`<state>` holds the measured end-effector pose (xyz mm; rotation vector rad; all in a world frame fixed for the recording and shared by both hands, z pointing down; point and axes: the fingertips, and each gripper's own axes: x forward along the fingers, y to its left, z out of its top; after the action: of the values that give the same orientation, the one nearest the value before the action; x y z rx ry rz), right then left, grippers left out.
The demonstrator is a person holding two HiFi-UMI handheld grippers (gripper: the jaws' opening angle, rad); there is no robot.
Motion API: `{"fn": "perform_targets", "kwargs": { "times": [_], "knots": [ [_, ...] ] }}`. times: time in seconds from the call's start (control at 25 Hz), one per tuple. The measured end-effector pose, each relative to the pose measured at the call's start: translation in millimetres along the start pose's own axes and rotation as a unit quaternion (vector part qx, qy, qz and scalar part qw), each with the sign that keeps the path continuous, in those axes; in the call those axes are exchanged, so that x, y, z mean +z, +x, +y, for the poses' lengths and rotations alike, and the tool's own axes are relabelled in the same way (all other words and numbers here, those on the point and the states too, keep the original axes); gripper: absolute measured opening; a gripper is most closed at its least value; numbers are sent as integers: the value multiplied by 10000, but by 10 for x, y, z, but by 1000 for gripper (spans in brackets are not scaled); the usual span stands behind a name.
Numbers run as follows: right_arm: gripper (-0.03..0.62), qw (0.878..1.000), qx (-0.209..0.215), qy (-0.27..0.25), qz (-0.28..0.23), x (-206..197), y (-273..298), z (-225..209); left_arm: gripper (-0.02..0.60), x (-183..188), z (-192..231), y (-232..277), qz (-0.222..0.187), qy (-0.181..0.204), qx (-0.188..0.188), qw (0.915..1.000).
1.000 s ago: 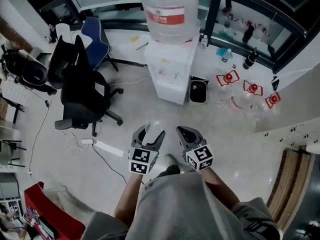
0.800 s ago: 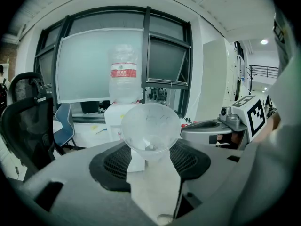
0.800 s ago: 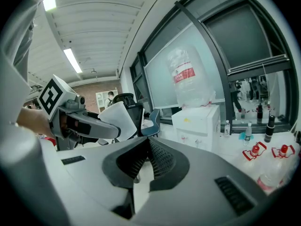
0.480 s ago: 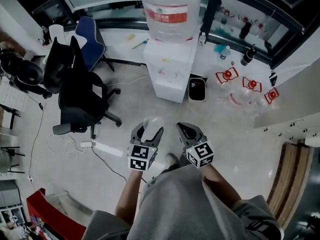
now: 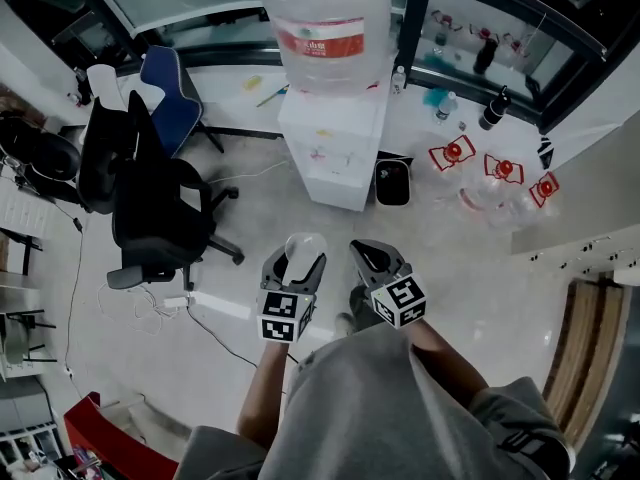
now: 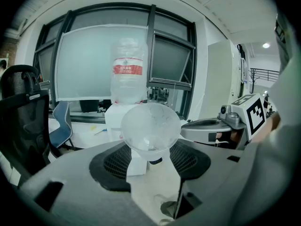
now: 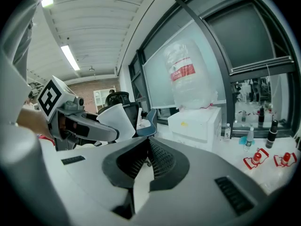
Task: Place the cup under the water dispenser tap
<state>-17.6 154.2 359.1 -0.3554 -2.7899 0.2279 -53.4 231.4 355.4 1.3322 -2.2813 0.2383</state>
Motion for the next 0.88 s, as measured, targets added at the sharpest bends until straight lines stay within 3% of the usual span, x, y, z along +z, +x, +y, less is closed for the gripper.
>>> {"fn": "perform_targets", "kwargs": {
  "times": [0.48,0.88],
  "knots": [
    [11,9998,209,50,-55,327,575,-631,256,391,344,617,105,4,226,9997],
    [11,9993,123,338,-110,393,797,-1088,256,544,456,1088,350,147,181,9991]
  ]
}}
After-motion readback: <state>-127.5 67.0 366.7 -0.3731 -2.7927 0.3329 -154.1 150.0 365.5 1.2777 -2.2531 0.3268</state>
